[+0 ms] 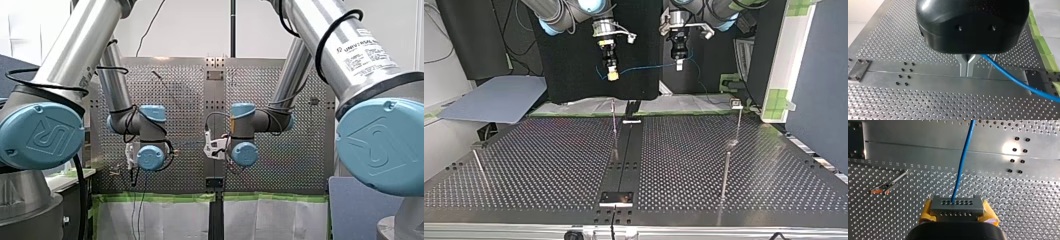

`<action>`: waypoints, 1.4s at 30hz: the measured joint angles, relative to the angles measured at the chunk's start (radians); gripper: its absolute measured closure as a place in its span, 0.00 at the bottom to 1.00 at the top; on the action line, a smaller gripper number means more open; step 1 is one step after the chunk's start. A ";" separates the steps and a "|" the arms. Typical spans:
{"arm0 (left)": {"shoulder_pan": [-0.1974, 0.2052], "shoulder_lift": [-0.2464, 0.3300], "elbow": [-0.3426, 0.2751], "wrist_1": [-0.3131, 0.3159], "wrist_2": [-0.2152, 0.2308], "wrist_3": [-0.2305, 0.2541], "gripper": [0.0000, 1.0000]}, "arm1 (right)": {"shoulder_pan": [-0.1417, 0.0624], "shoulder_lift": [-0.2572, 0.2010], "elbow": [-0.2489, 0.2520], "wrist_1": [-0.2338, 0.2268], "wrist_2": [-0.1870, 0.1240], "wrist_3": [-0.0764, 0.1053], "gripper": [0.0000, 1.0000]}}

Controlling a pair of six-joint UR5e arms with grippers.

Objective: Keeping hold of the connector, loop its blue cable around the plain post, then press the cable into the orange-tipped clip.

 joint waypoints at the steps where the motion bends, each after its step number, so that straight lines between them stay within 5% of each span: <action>1: 0.000 0.000 0.000 0.000 0.000 0.000 1.00 | 0.000 0.000 0.000 0.000 0.000 0.000 1.00; 19: -0.042 0.060 0.035 -0.085 0.000 -0.006 1.00 | -0.002 -0.012 0.000 0.027 0.007 -0.001 1.00; 42: -0.043 0.061 0.035 -0.089 0.000 -0.006 1.00 | -0.002 -0.012 0.000 0.028 0.008 -0.002 1.00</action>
